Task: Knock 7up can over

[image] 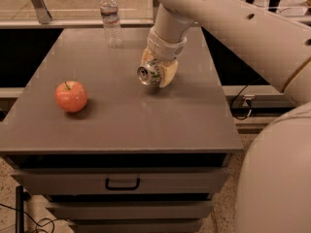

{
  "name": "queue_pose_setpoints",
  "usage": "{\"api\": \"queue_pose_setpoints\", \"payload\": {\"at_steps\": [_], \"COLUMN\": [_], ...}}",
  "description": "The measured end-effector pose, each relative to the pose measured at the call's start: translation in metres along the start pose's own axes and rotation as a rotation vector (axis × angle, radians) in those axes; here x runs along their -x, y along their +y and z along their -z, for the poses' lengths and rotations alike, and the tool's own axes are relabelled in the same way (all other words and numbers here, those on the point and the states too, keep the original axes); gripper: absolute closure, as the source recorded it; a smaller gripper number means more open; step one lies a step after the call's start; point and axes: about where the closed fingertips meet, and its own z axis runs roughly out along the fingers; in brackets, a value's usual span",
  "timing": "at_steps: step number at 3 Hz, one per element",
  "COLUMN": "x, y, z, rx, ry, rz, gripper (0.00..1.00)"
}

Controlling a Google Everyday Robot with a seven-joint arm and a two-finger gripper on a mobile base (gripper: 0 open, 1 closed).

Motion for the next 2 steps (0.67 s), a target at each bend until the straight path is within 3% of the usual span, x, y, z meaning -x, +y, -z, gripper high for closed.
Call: {"api": "queue_pose_setpoints", "payload": {"at_steps": [1,2], "x": [0.0004,0.0008], "y": [0.0002,0.0002], "z": [-0.0014,-0.0033], "rx": [0.002,0.004], "ry": [-0.002,-0.003], "rz": [0.001,0.001], "gripper": [0.84,0.60]}}
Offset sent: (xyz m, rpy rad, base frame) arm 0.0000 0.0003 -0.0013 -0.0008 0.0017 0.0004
